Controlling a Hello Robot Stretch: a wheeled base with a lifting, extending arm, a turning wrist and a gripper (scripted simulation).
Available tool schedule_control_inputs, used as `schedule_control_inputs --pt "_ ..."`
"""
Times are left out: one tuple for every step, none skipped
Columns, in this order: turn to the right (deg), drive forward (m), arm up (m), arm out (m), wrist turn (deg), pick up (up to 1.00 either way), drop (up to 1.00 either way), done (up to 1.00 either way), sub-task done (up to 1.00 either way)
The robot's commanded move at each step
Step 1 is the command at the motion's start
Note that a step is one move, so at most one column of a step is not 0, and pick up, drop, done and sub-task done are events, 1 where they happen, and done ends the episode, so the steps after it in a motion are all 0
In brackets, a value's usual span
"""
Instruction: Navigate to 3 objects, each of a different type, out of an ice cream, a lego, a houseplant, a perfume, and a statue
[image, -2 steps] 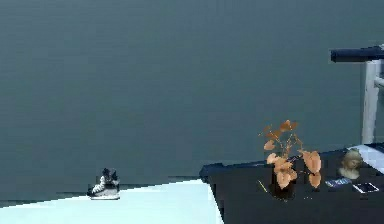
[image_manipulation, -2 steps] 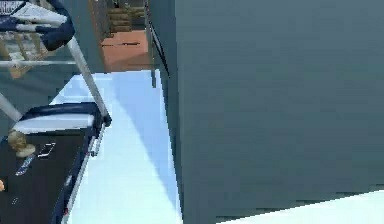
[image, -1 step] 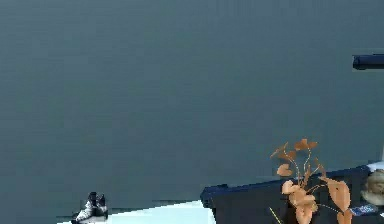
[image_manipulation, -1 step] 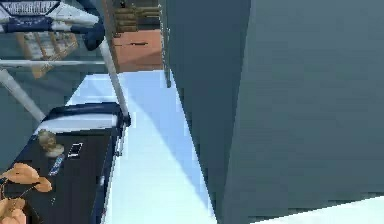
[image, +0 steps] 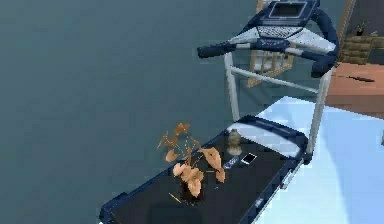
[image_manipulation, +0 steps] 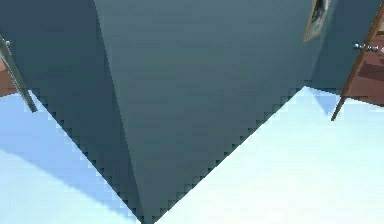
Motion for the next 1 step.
schedule_control_inputs --pt "0.0 0.0 0.0 0.0 0.0 0.0 0.0 1.0 0.0"
